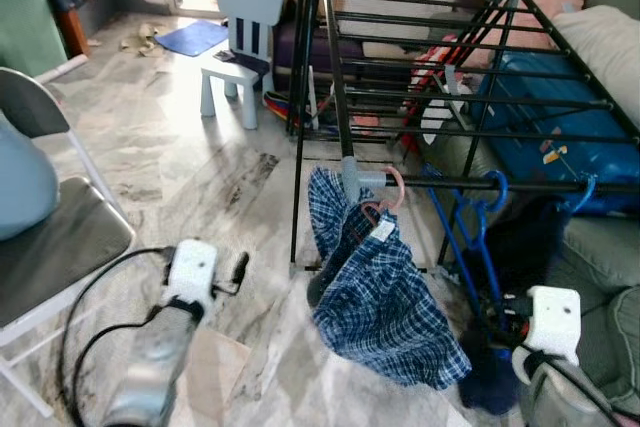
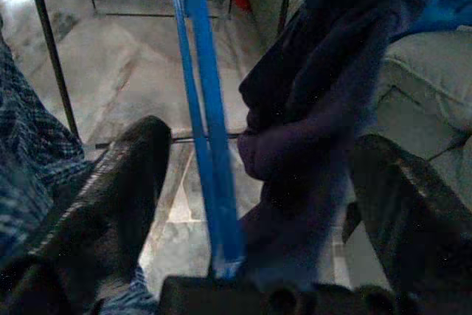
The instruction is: Hang hanger
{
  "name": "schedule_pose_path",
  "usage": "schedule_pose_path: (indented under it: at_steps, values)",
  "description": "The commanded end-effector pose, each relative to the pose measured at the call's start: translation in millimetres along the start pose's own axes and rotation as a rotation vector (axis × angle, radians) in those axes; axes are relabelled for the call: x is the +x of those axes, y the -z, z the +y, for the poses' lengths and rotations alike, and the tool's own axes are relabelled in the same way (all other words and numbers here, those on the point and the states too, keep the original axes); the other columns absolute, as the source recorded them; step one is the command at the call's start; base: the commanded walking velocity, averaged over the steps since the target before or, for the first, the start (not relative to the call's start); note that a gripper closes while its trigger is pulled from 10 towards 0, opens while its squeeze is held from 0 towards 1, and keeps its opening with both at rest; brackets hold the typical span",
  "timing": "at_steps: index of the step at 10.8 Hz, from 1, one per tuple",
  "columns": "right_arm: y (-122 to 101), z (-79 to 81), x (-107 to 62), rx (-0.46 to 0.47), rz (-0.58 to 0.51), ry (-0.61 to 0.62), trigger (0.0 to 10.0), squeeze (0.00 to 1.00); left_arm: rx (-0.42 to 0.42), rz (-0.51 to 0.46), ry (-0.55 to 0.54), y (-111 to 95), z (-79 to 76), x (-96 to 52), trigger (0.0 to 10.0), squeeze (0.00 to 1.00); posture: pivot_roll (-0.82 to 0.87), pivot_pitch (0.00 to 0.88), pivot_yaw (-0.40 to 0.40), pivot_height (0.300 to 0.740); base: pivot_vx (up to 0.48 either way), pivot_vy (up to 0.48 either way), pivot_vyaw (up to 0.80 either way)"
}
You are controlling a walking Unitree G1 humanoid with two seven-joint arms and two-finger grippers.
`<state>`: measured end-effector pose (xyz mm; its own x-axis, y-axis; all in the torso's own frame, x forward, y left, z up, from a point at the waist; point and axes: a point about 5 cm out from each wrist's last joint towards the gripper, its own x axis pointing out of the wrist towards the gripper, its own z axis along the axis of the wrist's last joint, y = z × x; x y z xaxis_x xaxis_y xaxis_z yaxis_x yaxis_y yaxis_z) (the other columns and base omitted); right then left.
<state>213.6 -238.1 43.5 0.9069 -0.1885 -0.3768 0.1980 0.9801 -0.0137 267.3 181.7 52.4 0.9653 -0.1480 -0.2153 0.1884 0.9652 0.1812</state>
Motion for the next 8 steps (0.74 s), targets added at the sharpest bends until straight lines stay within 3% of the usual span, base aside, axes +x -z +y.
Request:
schedule_pose_path:
  at_steps: [1, 3, 6, 7, 8]
  values:
    - [-3.6, 0.3, -3.7, -0.003, -0.035, 0.021, 10.0, 1.0, 0.0, -0.008, 0.025, -6.6, -3.2, 1.0, 10.0, 0.0, 0.14, 0.0, -0.108, 0.74, 0.0, 0.0, 0.0]
    - [-3.8, 11.6, -16.8, 0.01, -0.101, 0.02, 10.0, 1.0, 0.024, -0.04, 0.038, -19.7, -1.4, 10.2, 10.0, 0.0, 0.13, 0.0, -0.101, 0.74, 0.0, 0.0, 0.0]
    - [-14.9, 6.2, -27.2, -0.023, -0.198, 0.093, 10.0, 1.0, 0.023, -0.039, 0.064, -26.9, -5.7, 17.2, 10.0, 0.0, 0.11, 0.0, -0.1, 0.74, 0.0, 0.0, 0.0]
    - [-22.4, 8.4, -30.1, -0.038, -0.244, 0.088, 10.0, 0.02, 0.028, -0.049, 0.074, -28.8, -8.4, 19.0, 10.0, 0.0, 0.11, 0.0, -0.101, 0.74, 0.0, 0.0, 0.0]
    - [-29.6, 17.1, -33.2, -0.048, -0.286, 0.047, 10.0, 0.0, 0.025, -0.045, 0.079, -29.0, -12.3, 20.6, 10.0, 0.0, 0.1, 0.0, -0.102, 0.74, 0.0, 0.0, 0.0]
